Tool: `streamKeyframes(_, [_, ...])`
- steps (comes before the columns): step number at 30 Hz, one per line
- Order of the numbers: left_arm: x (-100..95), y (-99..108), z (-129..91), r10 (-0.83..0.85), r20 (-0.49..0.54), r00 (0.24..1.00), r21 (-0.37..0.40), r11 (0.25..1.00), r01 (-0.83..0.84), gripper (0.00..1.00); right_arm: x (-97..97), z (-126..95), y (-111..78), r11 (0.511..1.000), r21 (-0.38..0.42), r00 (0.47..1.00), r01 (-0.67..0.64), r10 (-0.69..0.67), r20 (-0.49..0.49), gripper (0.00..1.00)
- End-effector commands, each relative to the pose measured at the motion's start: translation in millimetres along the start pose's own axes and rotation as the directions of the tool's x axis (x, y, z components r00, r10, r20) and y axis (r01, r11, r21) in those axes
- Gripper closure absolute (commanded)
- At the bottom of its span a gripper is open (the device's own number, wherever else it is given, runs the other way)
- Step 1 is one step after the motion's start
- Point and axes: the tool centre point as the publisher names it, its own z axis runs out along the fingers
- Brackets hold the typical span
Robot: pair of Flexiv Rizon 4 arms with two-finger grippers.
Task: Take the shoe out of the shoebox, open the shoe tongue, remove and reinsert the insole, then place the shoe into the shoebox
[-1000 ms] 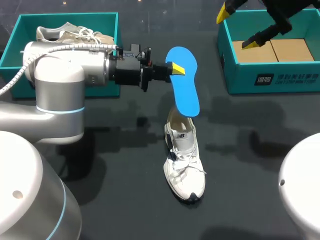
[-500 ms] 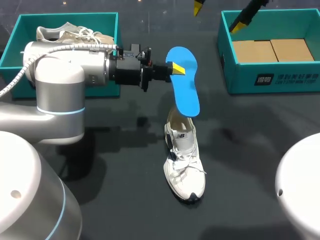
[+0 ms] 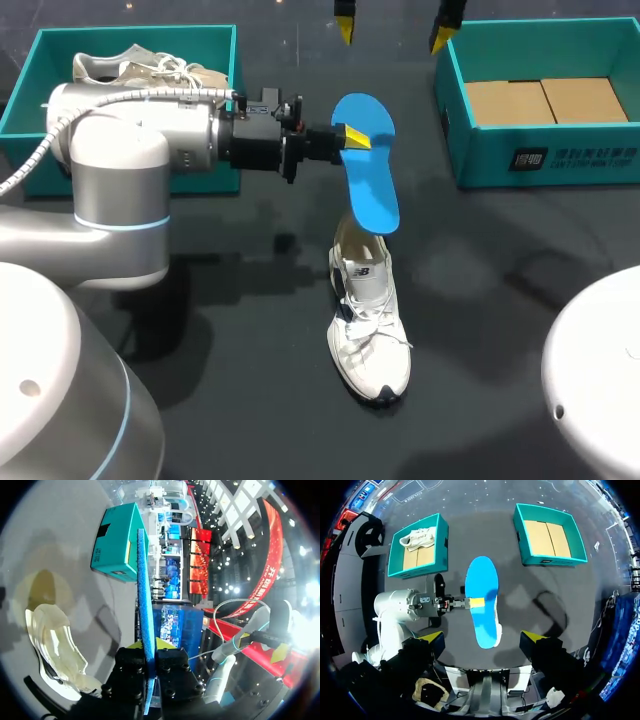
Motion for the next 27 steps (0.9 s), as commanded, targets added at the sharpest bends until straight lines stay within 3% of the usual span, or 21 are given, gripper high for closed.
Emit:
streamKeyframes(1, [-0.3, 0.3, 0.3, 0.001, 0.002, 1.000, 0.000, 1.000, -0.001, 1.00, 9.2, 1.8, -0.3, 1.000, 0.000, 0.984, 0.005, -0.005, 0.178, 0.00])
streamKeyframes(13, [-0.3, 0.3, 0.3, 0.001, 0.002, 1.000, 0.000, 1.000, -0.001, 1.00, 12.9, 4.3, -6.2, 0.997, -0.052, 0.996, 0.051, -0.047, 0.078, 0.00])
streamKeyframes(27, [-0.3, 0.3, 0.3, 0.001, 0.002, 1.000, 0.000, 1.000, -0.001, 1.00, -13.5, 9.2, -4.2, 0.997, -0.072, 0.990, -0.024, 0.013, -0.141, 0.00])
